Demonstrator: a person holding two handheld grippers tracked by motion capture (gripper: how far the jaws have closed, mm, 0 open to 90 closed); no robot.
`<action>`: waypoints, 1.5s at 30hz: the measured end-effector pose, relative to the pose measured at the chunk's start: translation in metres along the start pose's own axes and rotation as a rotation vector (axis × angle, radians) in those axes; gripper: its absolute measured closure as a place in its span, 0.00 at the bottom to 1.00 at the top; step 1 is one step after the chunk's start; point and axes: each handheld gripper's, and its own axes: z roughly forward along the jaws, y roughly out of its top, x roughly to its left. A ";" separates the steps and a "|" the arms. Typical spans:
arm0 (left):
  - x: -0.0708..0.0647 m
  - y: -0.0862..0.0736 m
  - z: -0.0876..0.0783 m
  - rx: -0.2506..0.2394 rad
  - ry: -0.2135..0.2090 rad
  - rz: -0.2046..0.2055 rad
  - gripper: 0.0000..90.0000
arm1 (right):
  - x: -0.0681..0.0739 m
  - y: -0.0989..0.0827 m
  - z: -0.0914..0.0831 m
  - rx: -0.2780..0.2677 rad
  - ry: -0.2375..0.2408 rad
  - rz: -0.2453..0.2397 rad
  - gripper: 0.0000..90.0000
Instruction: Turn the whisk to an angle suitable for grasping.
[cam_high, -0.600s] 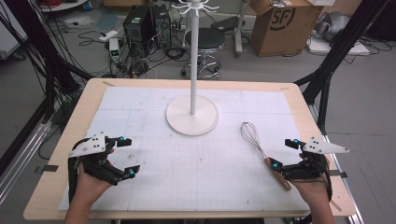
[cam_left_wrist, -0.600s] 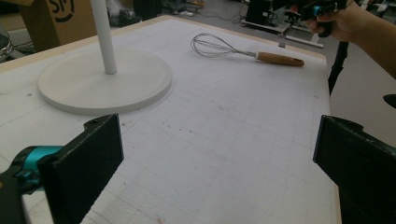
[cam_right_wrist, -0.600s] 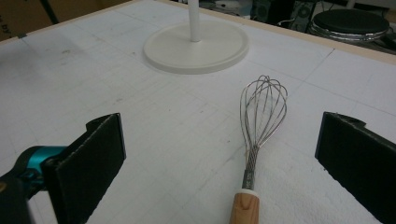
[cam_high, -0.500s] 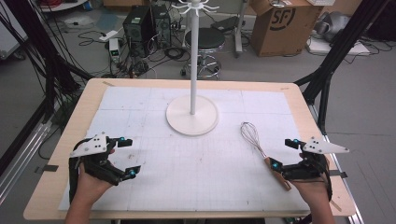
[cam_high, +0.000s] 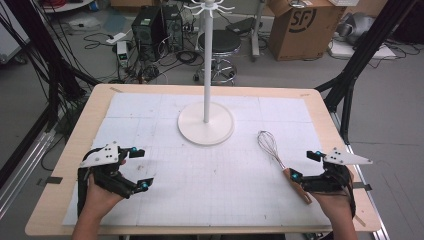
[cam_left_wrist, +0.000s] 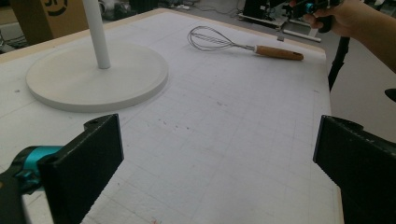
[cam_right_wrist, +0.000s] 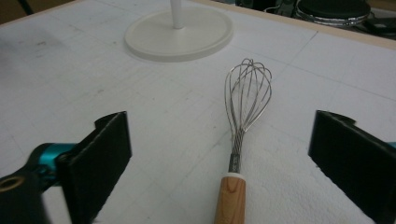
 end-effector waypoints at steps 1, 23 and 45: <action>0.000 0.000 0.000 0.000 -0.003 0.000 0.02 | -0.001 -0.002 0.002 0.015 -0.006 0.004 0.06; 0.000 -0.001 0.003 0.004 -0.015 -0.006 0.02 | -0.005 -0.032 0.043 0.311 -0.091 0.004 0.54; -0.001 0.000 0.006 0.010 -0.021 -0.004 0.02 | 0.007 -0.029 0.052 0.360 0.052 -0.056 0.78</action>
